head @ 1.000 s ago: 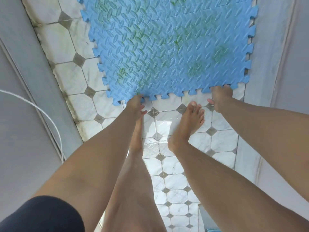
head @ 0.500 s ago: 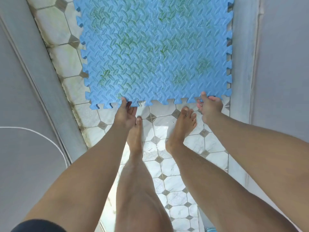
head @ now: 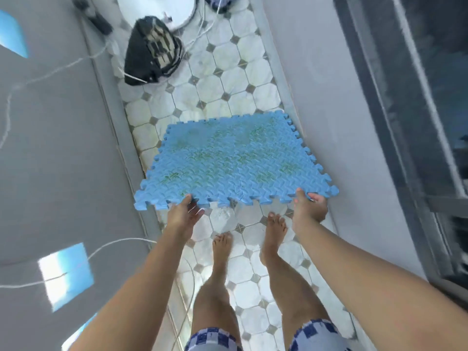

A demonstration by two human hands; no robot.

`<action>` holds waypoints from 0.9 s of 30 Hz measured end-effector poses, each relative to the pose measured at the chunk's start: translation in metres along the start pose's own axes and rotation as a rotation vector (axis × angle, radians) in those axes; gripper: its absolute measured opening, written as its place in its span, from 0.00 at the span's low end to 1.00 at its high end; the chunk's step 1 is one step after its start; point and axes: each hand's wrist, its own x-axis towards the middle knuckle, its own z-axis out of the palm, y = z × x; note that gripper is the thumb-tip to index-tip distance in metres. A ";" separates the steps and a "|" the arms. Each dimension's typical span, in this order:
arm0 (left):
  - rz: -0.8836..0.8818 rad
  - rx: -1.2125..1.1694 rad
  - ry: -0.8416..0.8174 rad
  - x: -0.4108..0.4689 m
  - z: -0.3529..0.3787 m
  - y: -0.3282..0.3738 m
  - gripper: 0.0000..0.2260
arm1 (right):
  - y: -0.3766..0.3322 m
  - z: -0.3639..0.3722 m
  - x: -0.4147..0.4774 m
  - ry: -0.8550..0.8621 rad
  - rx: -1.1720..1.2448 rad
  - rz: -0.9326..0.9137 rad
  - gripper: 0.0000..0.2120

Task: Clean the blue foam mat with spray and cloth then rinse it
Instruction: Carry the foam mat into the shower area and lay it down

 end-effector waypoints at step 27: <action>0.169 1.696 -0.695 -0.330 0.002 -0.227 0.11 | 0.370 -0.441 -0.297 0.495 0.564 0.707 0.14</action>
